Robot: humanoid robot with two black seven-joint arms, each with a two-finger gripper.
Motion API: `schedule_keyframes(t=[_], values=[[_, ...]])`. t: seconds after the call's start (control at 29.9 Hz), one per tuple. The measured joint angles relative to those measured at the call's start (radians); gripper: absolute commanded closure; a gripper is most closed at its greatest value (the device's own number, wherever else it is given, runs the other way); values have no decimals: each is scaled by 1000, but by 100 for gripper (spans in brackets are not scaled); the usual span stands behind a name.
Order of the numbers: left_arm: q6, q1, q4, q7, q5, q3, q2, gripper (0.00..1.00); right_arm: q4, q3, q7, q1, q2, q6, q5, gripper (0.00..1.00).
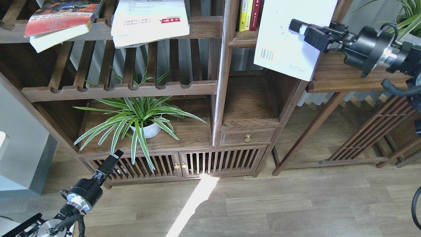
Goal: Organize books on shelf
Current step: 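Place the white booklet onto the upper shelf with the right gripper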
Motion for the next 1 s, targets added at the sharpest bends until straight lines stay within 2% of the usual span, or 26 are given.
schedule_keyframes(t=[0.2, 0.5, 1.0], values=[[0, 0, -1, 1, 0, 0, -1, 2, -23, 1, 0, 34, -2, -90, -1, 97], [0, -2, -1, 4, 0, 2, -6, 2, -60, -20, 0, 163, 9, -362, -17, 97], [0, -3, -1, 6, 0, 4, -17, 2, -68, -70, 0, 212, 33, -467, -34, 97]])
